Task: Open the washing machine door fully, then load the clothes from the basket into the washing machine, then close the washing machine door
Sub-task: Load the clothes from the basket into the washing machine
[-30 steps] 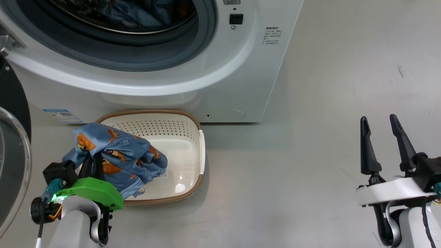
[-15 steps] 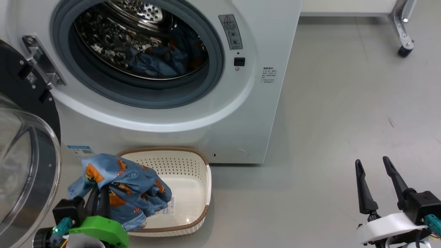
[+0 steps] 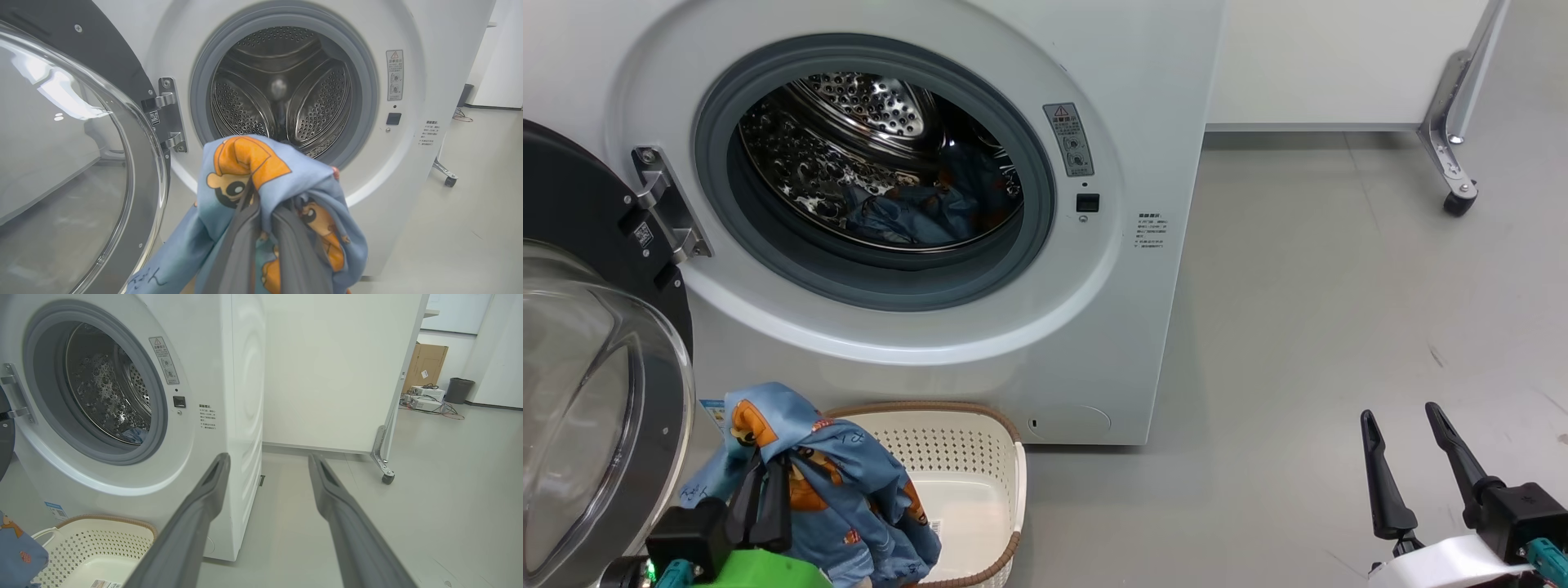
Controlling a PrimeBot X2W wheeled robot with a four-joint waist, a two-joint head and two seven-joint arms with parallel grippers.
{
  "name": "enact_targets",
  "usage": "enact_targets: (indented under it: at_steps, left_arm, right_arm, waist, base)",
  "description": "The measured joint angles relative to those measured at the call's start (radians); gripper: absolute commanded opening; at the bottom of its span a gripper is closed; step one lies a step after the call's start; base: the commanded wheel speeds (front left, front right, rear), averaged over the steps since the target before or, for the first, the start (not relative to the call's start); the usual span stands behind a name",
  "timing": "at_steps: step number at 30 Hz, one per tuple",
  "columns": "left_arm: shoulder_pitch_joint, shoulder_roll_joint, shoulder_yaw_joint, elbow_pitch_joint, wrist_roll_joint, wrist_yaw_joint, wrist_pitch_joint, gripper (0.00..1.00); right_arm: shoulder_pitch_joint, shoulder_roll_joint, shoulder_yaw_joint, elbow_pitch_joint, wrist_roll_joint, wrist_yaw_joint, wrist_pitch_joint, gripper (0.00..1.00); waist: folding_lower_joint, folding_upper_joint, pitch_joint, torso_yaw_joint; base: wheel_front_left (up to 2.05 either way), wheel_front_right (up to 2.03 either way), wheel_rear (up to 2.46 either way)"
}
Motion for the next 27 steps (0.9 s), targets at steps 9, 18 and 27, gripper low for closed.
enact_targets:
  at_steps: [9, 18, 27]
  left_arm:
    - [0.075, 0.001, -0.023, -0.072, 0.013, 0.01, 0.0, 0.0]
    - [0.103, 0.002, -0.038, -0.138, 0.013, 0.018, 0.0, 0.0]
    - [0.101, 0.002, -0.046, -0.153, 0.011, 0.035, 0.001, 0.0]
  right_arm:
    - [0.023, 0.0, -0.01, -0.005, 0.0, 0.0, 0.0, 1.0]
    - [0.03, 0.004, 0.014, -0.016, 0.0, 0.0, 0.0, 1.0]
    - [0.029, 0.032, 0.061, -0.02, 0.0, 0.0, 0.0, 1.0]
  waist:
    - [0.0, 0.0, -0.004, 0.001]
    - [0.0, 0.0, 0.016, -0.006]
    - [0.0, 0.0, 0.056, -0.047]
  base:
    - [0.0, 0.0, 0.0]
    - [0.0, 0.0, 0.0]
    - [0.0, 0.0, 0.0]
